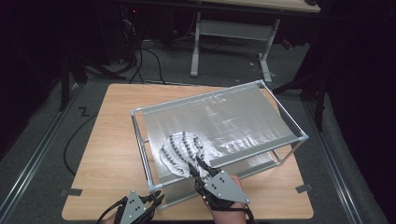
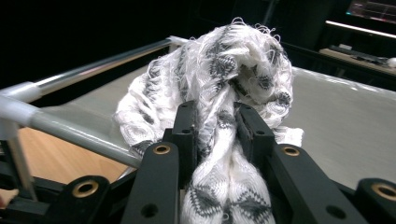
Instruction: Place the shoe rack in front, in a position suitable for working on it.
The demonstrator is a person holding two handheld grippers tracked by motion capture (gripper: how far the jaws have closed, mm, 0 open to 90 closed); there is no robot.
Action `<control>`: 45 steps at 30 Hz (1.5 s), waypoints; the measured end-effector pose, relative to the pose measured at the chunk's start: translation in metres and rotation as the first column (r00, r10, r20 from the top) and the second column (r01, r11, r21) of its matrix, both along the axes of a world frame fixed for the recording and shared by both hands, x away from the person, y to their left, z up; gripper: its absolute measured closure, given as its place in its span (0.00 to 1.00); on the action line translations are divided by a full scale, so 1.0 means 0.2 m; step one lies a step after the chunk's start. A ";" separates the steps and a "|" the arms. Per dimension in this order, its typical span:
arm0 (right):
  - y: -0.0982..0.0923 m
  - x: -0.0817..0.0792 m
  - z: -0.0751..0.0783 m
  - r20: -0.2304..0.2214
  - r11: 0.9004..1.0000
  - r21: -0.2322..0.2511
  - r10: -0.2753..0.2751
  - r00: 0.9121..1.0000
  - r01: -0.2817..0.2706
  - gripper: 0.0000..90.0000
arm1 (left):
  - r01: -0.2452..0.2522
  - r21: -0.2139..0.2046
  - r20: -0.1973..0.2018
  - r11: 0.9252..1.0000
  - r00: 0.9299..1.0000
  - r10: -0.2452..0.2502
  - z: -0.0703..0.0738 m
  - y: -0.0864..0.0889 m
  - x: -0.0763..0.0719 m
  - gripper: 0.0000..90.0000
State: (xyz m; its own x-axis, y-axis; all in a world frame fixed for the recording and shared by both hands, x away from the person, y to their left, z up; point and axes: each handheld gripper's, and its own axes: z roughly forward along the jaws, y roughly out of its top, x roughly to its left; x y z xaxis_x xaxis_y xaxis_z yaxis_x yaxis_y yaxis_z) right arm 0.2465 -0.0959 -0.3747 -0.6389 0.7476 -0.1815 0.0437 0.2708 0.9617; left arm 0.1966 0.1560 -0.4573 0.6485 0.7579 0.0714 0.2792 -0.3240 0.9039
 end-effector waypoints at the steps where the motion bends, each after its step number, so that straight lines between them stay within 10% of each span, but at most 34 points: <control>1: 0.00 0.00 0.00 0.000 1.000 0.000 0.000 1.000 0.000 0.80 | -0.001 0.000 0.000 1.000 1.000 0.001 0.00 0.00 0.00 0.88; 18: -0.25 0.13 0.00 -0.010 0.990 0.010 -0.140 0.990 0.140 0.80 | -0.017 0.006 0.002 1.000 1.000 0.017 0.00 0.04 0.01 0.88; 45: -0.63 0.26 0.00 -0.007 0.944 0.012 -0.329 0.944 0.329 0.80 | -0.039 -0.013 -0.005 0.999 0.999 0.039 -0.01 0.16 0.03 0.88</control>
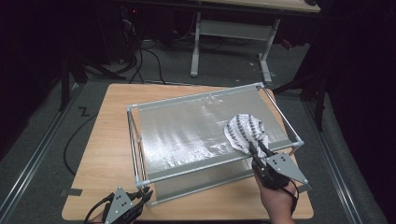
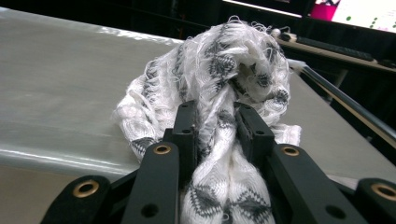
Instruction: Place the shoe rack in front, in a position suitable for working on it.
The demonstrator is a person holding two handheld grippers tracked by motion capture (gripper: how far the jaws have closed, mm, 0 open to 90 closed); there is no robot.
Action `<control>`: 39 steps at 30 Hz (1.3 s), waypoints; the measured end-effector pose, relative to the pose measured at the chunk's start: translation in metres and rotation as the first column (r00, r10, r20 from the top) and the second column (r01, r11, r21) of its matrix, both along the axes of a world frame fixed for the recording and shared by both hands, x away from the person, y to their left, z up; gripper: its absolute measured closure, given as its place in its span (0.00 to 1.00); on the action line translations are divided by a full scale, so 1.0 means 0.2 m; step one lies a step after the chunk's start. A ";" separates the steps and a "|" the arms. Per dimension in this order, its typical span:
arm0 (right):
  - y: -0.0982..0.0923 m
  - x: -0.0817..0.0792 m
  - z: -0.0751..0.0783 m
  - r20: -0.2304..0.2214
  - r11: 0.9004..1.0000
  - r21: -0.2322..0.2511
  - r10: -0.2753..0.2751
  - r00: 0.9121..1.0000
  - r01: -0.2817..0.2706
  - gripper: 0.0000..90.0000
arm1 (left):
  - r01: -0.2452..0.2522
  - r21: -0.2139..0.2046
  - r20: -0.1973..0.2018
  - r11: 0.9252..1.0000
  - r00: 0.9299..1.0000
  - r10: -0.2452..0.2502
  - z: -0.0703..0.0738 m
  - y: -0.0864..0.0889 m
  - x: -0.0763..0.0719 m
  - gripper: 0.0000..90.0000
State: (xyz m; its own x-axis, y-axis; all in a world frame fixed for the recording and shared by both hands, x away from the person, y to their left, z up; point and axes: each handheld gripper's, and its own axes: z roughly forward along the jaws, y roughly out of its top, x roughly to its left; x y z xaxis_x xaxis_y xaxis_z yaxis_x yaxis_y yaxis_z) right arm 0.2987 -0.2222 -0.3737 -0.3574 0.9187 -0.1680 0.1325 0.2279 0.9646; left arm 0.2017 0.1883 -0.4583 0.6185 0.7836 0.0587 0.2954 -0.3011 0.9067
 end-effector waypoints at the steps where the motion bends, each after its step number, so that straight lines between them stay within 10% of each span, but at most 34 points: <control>1: -0.01 0.01 0.00 -0.002 1.000 0.004 -0.007 1.000 0.007 0.80 | -0.002 0.001 -0.001 1.000 1.000 0.002 0.00 0.00 0.00 0.88; 26: -0.38 0.12 0.00 -0.012 0.980 0.042 -0.195 0.981 0.196 0.80 | -0.012 -0.008 -0.007 1.000 1.000 0.012 0.00 0.02 0.00 0.88; 39: -0.42 0.13 0.02 -0.033 0.984 0.110 -0.138 0.990 0.141 0.59 | -0.009 -0.010 0.004 1.000 1.000 0.009 -0.01 0.02 0.00 0.88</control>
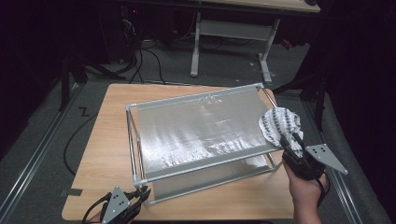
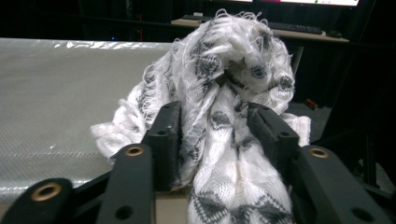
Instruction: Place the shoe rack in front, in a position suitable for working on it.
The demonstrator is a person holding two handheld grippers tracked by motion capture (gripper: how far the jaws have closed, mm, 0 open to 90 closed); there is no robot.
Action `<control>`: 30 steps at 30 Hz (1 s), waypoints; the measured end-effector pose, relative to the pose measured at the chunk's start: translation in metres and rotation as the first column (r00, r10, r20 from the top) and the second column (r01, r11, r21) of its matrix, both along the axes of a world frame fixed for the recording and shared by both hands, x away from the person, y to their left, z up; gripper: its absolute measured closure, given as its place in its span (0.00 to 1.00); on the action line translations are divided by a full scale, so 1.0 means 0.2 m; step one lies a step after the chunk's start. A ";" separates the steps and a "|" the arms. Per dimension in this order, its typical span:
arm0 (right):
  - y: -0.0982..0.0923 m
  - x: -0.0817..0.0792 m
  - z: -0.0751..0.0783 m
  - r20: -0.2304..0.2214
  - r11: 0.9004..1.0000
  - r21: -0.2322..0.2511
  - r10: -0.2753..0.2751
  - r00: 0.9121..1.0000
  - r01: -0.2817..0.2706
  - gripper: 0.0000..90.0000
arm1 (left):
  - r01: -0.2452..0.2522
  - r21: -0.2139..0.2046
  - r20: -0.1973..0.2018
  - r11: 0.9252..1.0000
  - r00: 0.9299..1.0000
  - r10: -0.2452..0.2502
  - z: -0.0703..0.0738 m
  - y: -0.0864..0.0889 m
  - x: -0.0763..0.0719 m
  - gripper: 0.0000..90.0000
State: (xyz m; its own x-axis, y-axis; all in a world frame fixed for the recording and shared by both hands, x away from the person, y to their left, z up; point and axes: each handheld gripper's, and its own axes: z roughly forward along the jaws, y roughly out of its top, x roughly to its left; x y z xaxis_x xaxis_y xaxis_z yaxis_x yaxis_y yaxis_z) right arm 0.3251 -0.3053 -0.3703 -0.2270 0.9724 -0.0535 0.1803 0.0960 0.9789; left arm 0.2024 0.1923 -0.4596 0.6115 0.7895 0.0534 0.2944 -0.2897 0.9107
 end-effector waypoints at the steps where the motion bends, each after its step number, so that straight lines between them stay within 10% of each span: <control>1: 0.00 0.00 0.01 0.015 1.000 0.004 0.003 1.000 -0.003 0.57 | 0.001 0.000 0.000 1.000 1.000 -0.001 0.00 0.00 0.00 0.88; 8: -0.02 0.01 0.01 0.024 0.999 0.048 -0.023 0.999 0.022 0.51 | -0.004 0.002 0.005 1.000 1.000 0.004 0.00 0.00 0.00 0.88; 17: 0.00 0.02 -0.01 -0.020 0.999 0.046 0.013 1.000 -0.012 0.74 | -0.007 -0.007 0.001 1.000 1.000 0.007 0.00 -0.01 0.00 0.89; 30: 0.10 0.01 -0.01 -0.031 0.997 0.025 0.078 0.996 -0.077 0.78 | 0.034 -0.019 0.000 0.999 0.999 -0.034 -0.01 -0.09 0.01 0.89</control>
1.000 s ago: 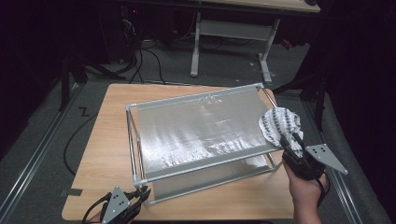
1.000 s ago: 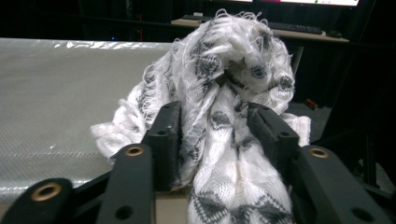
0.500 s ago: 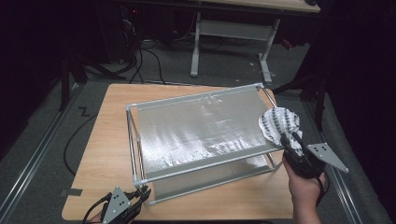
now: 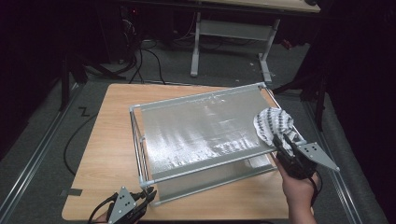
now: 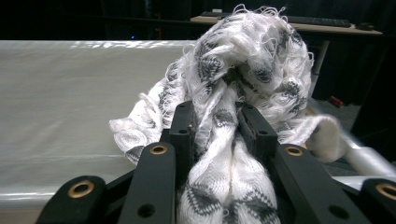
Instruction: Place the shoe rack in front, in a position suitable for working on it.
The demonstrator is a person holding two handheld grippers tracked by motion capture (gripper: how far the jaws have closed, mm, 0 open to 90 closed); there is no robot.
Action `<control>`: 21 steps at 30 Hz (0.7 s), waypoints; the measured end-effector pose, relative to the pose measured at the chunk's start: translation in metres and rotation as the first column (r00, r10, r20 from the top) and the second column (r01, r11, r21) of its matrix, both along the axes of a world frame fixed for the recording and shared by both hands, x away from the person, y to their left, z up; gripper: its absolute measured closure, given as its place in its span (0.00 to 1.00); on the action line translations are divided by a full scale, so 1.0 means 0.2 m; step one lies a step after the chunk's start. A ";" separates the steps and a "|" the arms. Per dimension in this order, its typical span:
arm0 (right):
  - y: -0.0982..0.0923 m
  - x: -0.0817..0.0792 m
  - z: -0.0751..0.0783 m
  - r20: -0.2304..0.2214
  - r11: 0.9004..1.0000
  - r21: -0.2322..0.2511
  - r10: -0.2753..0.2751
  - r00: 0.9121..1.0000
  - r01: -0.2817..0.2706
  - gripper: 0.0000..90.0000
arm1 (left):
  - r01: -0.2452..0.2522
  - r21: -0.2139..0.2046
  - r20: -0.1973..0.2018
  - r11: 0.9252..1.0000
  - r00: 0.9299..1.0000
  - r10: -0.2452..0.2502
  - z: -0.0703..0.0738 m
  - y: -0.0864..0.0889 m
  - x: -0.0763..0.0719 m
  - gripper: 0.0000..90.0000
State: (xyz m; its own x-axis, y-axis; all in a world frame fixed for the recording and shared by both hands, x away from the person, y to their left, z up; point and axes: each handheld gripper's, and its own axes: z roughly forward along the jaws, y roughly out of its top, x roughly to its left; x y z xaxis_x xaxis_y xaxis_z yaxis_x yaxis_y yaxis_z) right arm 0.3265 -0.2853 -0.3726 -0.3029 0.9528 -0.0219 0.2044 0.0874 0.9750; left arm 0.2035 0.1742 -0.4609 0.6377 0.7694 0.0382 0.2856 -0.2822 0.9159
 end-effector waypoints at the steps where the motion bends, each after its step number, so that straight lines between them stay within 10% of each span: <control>1: 0.00 0.00 0.00 0.000 1.000 0.000 0.000 1.000 0.000 0.78 | 0.000 0.000 0.000 1.000 1.000 0.000 0.00 0.00 0.00 0.89; 21: 0.38 -0.11 0.00 -0.005 0.980 -0.080 0.181 0.984 -0.180 0.80 | 0.050 -0.004 -0.018 0.999 0.999 -0.050 0.00 -0.13 -0.01 0.88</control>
State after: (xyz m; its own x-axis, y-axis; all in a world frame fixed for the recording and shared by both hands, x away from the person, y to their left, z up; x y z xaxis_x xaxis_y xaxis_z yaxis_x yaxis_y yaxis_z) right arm 0.3048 -0.2099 -0.3723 -0.4696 0.8775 -0.0970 0.1755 0.2005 0.9638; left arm 0.2024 0.1491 -0.4613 0.6762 0.7364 0.0234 0.2879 -0.2933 0.9116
